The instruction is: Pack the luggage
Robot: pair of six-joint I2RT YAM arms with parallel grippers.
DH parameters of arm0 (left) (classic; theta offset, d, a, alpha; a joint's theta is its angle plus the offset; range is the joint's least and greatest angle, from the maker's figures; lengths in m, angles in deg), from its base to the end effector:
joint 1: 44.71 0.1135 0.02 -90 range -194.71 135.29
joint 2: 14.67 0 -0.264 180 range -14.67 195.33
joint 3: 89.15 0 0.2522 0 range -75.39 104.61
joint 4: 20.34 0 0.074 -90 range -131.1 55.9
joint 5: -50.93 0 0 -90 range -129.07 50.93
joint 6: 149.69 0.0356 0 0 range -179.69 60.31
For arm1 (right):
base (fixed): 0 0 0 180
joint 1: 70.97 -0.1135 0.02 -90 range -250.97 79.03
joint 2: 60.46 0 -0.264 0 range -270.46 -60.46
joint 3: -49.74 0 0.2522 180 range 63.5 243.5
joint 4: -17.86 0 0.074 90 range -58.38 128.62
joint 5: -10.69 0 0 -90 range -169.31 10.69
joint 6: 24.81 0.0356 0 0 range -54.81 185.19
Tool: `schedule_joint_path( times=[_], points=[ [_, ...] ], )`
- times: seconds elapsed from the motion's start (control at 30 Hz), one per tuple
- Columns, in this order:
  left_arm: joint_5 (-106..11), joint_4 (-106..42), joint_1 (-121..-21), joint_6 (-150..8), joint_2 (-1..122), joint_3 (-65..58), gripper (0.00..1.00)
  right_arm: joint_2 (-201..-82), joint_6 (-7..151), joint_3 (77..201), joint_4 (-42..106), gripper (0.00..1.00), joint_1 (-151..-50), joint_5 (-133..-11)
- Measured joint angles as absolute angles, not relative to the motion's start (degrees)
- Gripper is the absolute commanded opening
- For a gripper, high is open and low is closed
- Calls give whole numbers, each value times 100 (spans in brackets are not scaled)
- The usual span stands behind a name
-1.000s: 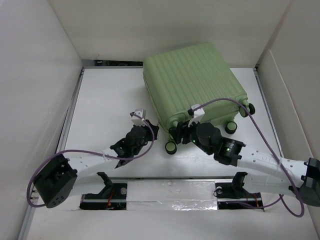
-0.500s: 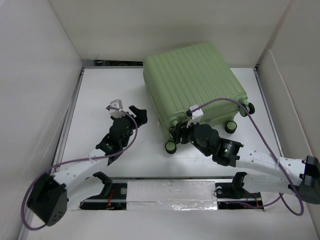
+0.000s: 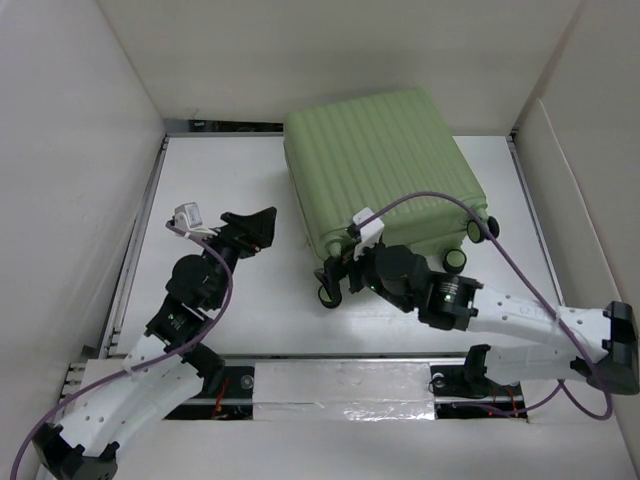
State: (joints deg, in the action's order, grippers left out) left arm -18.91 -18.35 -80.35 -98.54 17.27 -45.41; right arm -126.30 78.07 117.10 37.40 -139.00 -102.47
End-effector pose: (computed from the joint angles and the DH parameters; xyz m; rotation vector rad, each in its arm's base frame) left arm 0.1267 -0.0758 0.3303 -0.3470 1.3537 -0.8589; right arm 0.1123 0.2410 0.3280 -0.6228 1.7973 0.5933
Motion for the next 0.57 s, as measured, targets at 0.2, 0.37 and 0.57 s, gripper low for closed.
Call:
schedule_joint_path(
  times=[0.2,0.37,0.57],
  points=[
    [-2225,-2502,-8035,-9793,1257,-4172,99,-11437,7598,11828,3587,100,-14079,-10210],
    [-2288,-2921,-8035,-9610,715,-3914,99,-9891,7434,11787,3723,100,-14082,-10916],
    [-2251,-3063,-8035,-9374,601,-3591,99,-8818,7421,11398,3786,100,-13933,-11735]
  ],
)
